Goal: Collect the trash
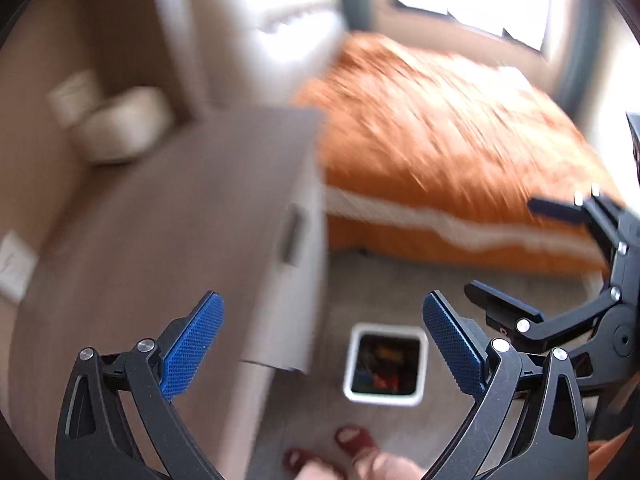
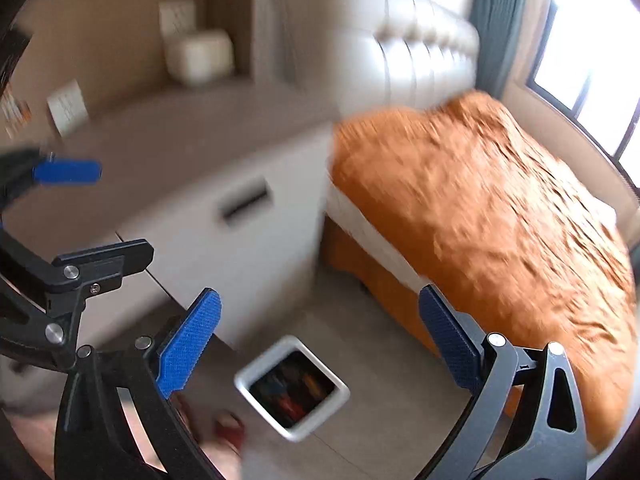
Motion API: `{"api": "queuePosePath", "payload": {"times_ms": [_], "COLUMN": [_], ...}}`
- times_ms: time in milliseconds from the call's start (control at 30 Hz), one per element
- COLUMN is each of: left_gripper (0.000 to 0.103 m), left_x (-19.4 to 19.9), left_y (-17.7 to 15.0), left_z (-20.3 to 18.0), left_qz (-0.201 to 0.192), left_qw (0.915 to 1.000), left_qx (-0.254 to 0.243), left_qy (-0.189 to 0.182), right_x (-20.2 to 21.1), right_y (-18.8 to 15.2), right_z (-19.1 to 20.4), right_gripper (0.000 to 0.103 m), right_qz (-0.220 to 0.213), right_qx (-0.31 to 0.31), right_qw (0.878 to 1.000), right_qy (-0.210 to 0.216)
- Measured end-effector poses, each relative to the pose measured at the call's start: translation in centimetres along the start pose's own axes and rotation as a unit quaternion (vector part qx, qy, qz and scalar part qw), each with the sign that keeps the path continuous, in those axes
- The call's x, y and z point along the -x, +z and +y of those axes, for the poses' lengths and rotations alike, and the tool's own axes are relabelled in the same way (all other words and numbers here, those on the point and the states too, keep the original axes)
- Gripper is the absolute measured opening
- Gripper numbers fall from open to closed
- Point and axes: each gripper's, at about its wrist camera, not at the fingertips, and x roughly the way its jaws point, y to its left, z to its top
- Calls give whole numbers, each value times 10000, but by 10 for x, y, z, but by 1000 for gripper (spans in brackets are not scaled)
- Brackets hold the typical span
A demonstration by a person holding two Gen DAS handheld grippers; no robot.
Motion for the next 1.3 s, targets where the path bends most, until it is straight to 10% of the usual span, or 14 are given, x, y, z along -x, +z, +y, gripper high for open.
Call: {"api": "queuePosePath", "payload": {"times_ms": [233, 633, 1300], "left_gripper": [98, 98, 98], "left_x": [89, 190, 251], "left_y": [-2, -48, -101], "left_z": [110, 214, 284], "left_qz": [-803, -1272, -1513], "left_qw": [9777, 9365, 9322], "left_qx": [1491, 2238, 2361], "left_qy": [1245, 2383, 2290], "right_x": [31, 73, 116], "right_y": [82, 139, 134], "right_z": [77, 212, 308], "right_gripper": [98, 98, 98], "right_qz": [-1138, -1743, -1944], "right_qx": [78, 767, 925], "right_qw": [9899, 9670, 9688], "right_qy": [843, 1690, 1227]}}
